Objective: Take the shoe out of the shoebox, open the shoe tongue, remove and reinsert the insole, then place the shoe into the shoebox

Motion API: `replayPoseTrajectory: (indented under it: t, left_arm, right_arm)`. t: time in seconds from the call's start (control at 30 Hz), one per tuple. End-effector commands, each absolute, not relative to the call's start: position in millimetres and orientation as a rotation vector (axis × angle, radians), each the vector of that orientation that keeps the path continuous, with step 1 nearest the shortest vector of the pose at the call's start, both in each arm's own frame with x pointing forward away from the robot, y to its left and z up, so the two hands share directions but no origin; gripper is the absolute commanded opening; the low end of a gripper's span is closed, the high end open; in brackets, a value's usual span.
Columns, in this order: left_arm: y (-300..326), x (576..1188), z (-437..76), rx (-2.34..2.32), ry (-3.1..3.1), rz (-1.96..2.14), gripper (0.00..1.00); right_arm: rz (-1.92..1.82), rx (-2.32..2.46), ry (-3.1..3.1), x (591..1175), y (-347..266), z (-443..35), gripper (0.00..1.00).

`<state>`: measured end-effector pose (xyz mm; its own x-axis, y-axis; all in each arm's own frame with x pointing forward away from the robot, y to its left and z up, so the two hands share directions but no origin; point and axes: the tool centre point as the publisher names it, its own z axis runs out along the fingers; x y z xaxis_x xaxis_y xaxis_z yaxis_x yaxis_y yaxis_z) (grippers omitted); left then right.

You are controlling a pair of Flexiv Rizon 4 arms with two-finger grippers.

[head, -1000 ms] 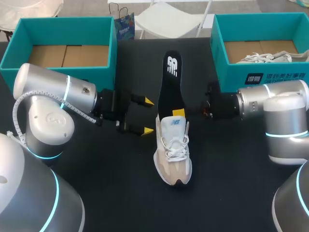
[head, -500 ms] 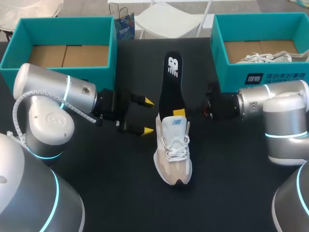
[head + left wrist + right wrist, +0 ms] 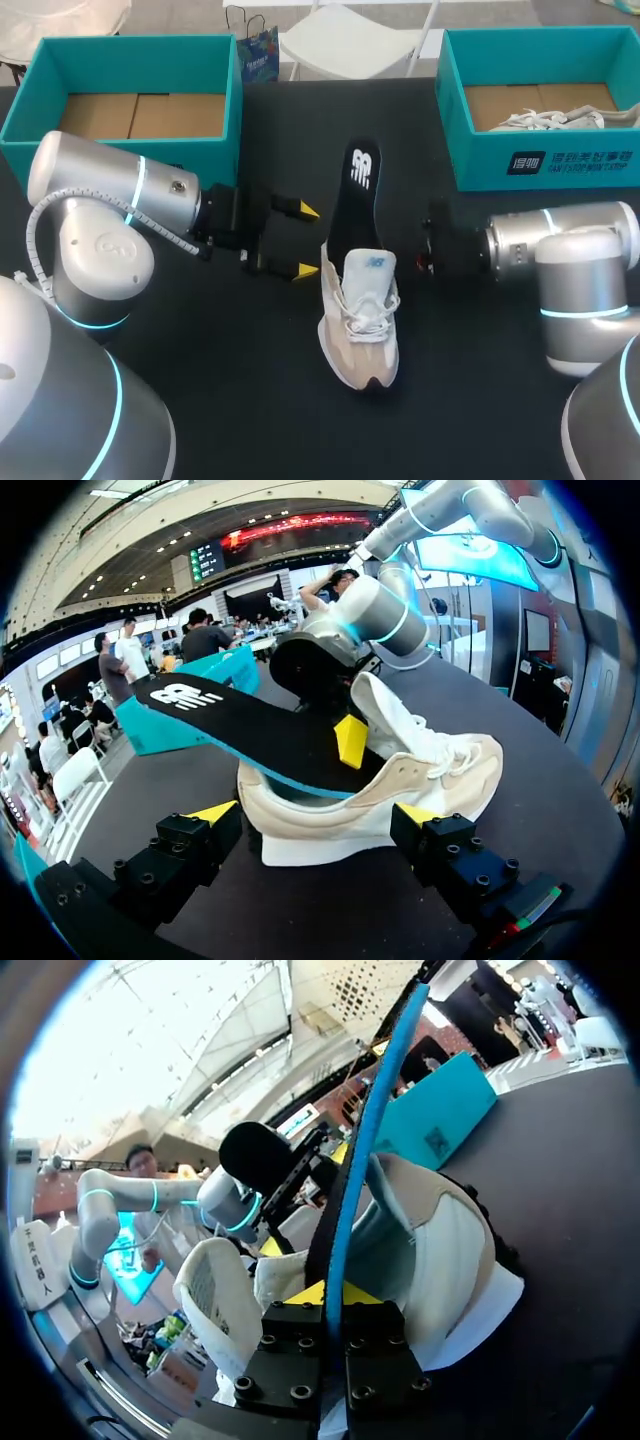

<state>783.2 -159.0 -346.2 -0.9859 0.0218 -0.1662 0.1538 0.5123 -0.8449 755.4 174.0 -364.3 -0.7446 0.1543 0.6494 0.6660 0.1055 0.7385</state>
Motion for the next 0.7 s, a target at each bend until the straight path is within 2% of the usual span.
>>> replayPoseTrajectory:
  t: [0.03, 0.2, 0.27, 0.3, 0.37, 0.7]
  left_arm:
    - [-160, 783, -346, 0.154, 2.616, -1.476, 1.0]
    - [-160, 783, -346, 0.154, 2.616, -1.476, 1.0]
    - [-160, 783, -346, 0.154, 2.616, -1.476, 1.0]
    - [-160, 783, -346, 0.154, 2.616, -1.476, 1.0]
    - [-160, 783, -346, 0.154, 2.616, -1.476, 1.0]
    - [-160, 783, -346, 0.154, 2.616, -1.476, 1.0]
  right_arm:
    - [-1.696, -0.813, -1.987, 746, 173, -368, 0.0]
    - [-1.697, -0.785, -2.018, 755, 176, -361, 0.0]
    - [-1.699, -0.778, -2.022, 758, 178, -359, 0.13]
    - [-1.704, -0.771, -2.028, 759, 179, -358, 0.25]
    - [-1.705, -0.767, -2.033, 760, 180, -357, 0.34]
    - [-1.711, -0.738, -2.081, 764, 184, -343, 0.35]
